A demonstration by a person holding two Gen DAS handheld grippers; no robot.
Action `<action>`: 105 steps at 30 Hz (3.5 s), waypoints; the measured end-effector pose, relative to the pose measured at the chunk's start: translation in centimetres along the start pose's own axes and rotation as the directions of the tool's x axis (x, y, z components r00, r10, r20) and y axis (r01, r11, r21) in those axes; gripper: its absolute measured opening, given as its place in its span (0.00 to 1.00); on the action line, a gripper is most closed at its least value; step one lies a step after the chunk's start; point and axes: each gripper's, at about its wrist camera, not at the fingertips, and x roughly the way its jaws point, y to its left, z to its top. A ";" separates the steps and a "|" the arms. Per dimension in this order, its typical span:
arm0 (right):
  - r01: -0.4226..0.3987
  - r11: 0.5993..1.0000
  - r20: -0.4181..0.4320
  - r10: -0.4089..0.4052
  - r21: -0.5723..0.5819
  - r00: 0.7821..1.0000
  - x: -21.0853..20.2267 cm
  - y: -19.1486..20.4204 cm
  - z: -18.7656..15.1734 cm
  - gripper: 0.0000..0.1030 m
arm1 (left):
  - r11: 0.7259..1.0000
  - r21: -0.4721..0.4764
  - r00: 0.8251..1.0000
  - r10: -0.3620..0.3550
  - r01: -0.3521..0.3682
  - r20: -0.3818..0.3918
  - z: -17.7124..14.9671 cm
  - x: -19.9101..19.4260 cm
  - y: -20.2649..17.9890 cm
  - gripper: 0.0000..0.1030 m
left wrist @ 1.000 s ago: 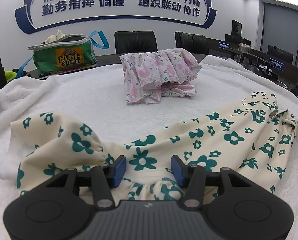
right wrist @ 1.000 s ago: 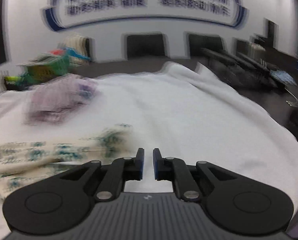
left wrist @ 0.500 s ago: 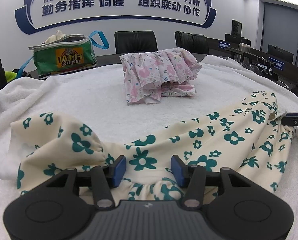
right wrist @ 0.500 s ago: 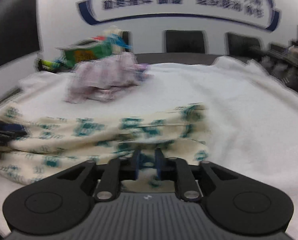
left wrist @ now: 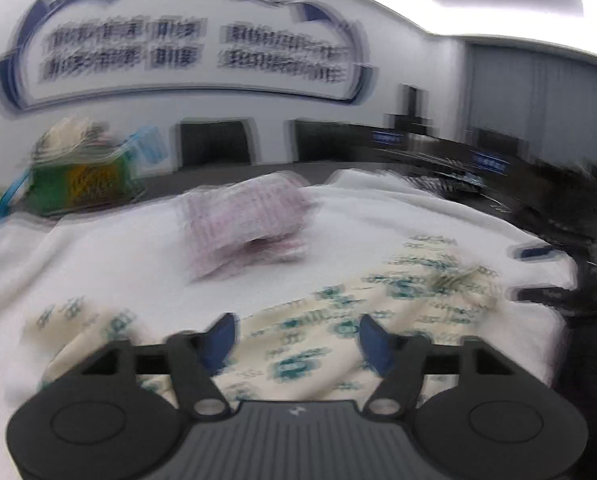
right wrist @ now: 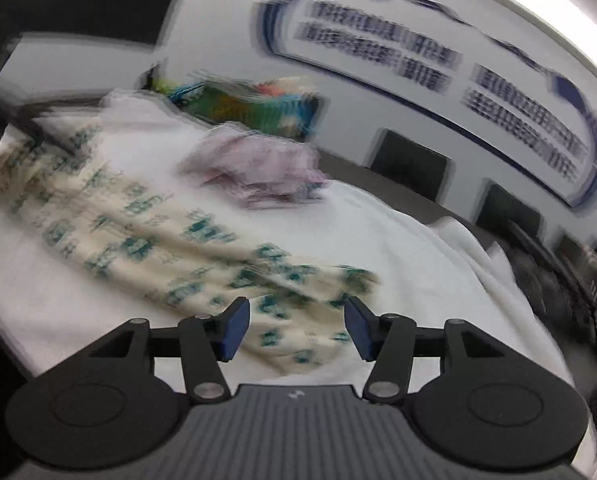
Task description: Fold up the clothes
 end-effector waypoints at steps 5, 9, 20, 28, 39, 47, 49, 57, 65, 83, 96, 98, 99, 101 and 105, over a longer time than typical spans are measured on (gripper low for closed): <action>-0.075 0.971 -0.050 0.066 -0.227 0.997 2.1 1.7 0.9 0.52 | 0.964 0.252 0.993 -0.055 0.079 -0.102 -1.8 3.8 -4.8 0.76; -0.109 0.926 -0.080 0.086 -0.361 0.993 3.3 2.8 0.8 0.52 | 0.968 0.248 0.987 0.003 0.036 -0.158 -2.7 5.7 -4.3 0.66; -0.199 0.845 -0.210 0.106 -0.496 0.972 7.5 0.9 -0.4 0.14 | 0.993 0.077 0.983 -0.079 0.093 -0.168 -2.9 5.7 -0.2 0.17; -0.142 0.627 -0.243 -0.077 -0.766 0.967 6.5 2.3 -0.6 0.09 | 0.993 0.054 0.982 -0.096 0.106 -0.160 -3.2 5.3 -0.1 0.14; 0.067 0.849 -0.273 -0.242 -0.524 0.931 5.4 -4.3 -2.2 0.16 | 0.992 0.006 0.980 -0.123 0.126 -0.158 -3.2 5.4 0.8 0.16; -0.001 0.933 0.071 -0.026 0.361 0.997 1.7 -7.5 -0.4 0.18 | 0.993 0.006 0.980 -0.119 0.121 -0.157 -3.3 5.3 0.7 0.17; -0.036 0.846 0.079 -0.006 0.532 0.997 2.3 -8.1 -1.4 0.17 | 0.992 0.002 0.980 -0.121 0.123 -0.158 -3.3 5.4 0.8 0.17; 0.046 0.790 -0.092 0.014 0.611 0.996 6.6 -6.5 -3.3 0.08 | 0.993 0.020 0.981 -0.108 0.113 -0.159 -3.3 5.3 0.4 0.18; 0.158 0.896 0.005 -0.176 0.415 0.984 2.1 -5.7 -2.7 0.42 | 0.992 -0.009 0.980 -0.125 0.126 -0.154 -3.2 5.2 0.9 0.15; 0.295 0.546 0.002 -0.473 -0.784 0.881 6.4 1.4 -2.8 0.00 | 0.961 -0.198 0.970 -0.216 0.191 -0.112 -2.7 4.8 4.3 0.04; 0.136 0.866 -0.083 -0.199 -0.481 0.976 8.2 4.6 -0.9 0.29 | 0.966 -0.179 0.969 -0.211 0.186 -0.130 -2.9 5.2 3.9 0.04; 0.168 0.842 -0.066 -0.234 -0.513 0.970 10.1 3.9 -1.2 0.11 | 0.965 -0.177 0.966 -0.218 0.193 -0.136 -3.0 5.4 3.9 0.04; 0.183 0.801 -0.041 -0.250 -0.569 0.967 10.6 3.7 -1.3 0.11 | 0.965 -0.177 0.965 -0.221 0.196 -0.138 -3.0 5.4 3.8 0.04; 0.241 0.628 0.036 -0.320 -0.740 0.947 11.2 3.8 -2.4 0.11 | 0.963 -0.177 0.963 -0.228 0.202 -0.142 -3.1 5.5 3.8 0.04; 0.292 0.263 0.189 -0.356 -0.920 0.915 11.4 4.5 -6.4 0.14 | 0.961 -0.184 0.961 -0.234 0.206 -0.145 -3.2 5.6 3.8 0.04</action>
